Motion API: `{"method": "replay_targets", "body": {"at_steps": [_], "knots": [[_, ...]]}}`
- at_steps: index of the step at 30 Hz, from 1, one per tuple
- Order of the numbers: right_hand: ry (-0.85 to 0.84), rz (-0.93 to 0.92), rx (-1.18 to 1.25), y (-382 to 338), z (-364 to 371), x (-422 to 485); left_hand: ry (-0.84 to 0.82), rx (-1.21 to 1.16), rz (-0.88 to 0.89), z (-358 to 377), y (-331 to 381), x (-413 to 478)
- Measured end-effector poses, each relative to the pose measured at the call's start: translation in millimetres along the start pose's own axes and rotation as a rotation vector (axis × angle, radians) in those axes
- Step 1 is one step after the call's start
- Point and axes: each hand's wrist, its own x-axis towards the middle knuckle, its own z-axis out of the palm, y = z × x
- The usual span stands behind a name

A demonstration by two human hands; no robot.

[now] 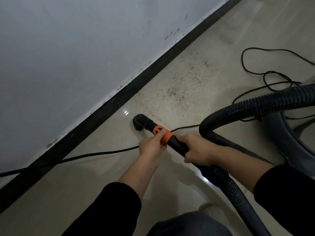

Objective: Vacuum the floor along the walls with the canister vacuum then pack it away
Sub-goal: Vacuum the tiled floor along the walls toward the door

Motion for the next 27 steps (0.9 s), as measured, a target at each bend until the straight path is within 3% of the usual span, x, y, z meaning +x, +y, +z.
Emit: {"method": "replay_targets", "body": {"at_steps": [14, 27], "knots": [[0.067, -0.080, 0.014, -36.7, 7.9, 57.5, 0.138, -0.078, 0.068, -18.2, 44.1, 38.6], [0.088, -0.030, 0.072, -21.4, 9.6, 37.2, 0.071, -0.020, 0.059, -6.2, 23.7, 38.4]]}}
